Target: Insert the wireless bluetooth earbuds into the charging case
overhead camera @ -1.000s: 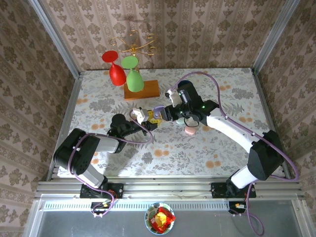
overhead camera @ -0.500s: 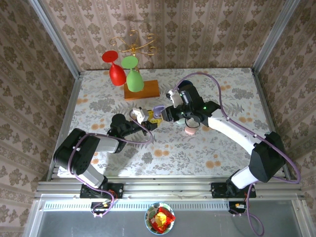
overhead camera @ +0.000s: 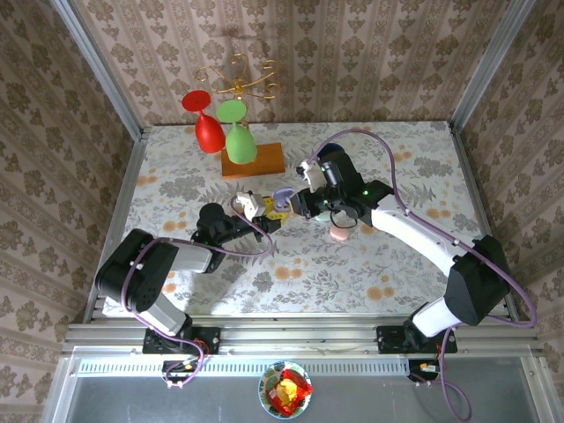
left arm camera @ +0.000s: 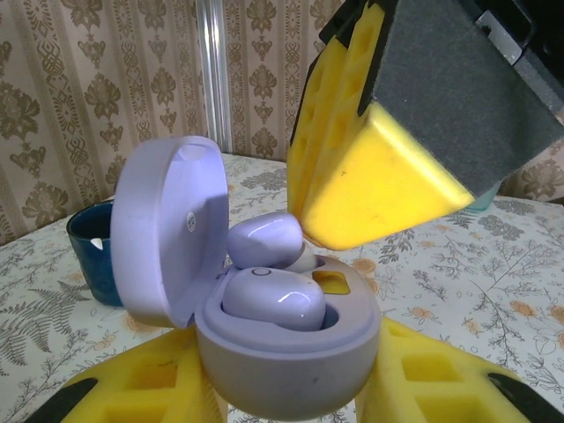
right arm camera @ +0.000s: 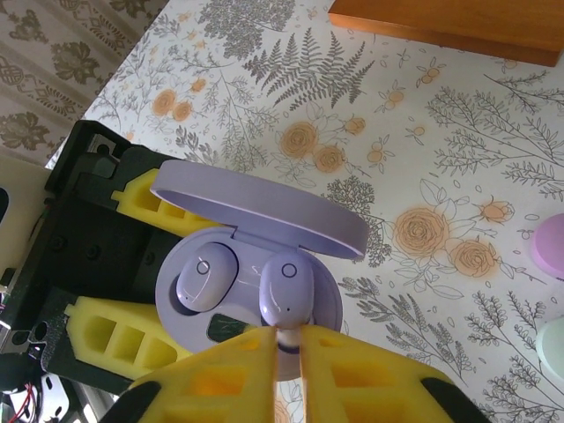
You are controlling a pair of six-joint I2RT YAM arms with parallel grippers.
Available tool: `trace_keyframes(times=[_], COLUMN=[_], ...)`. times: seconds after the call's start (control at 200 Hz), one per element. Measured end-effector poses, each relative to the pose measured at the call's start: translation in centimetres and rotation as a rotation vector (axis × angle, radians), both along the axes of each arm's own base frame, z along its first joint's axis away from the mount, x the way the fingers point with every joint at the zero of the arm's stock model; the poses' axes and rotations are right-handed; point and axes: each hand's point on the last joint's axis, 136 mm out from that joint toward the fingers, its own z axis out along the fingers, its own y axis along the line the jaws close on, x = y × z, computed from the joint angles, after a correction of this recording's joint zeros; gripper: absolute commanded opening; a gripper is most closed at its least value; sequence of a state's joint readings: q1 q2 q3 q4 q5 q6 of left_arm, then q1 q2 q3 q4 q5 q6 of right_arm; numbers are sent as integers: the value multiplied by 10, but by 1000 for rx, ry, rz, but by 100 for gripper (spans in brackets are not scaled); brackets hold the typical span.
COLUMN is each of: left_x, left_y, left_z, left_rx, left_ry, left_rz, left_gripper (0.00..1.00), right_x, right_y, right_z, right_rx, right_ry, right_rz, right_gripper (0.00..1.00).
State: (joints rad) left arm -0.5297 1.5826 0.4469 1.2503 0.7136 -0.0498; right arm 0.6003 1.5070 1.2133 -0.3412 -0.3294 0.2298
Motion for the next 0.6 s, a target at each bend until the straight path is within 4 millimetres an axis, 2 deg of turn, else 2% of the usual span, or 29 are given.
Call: trace_keyframes(times=[0.37, 0.53, 0.6], left_x=[0, 0, 0], left_y=[0, 0, 0], left_z=[-1, 0, 0], left_rx=[1, 0, 0], left_ry=[5, 3, 3], left_rz=[0, 0, 0], left_gripper=[35, 35, 35], right_x=[-1, -4, -5], right_y=[2, -4, -7], right_z=[-3, 10, 19], right_rx=[3, 6, 14], right_ry=[10, -27, -49], right_rz=[14, 8, 2], right_gripper=[26, 30, 36])
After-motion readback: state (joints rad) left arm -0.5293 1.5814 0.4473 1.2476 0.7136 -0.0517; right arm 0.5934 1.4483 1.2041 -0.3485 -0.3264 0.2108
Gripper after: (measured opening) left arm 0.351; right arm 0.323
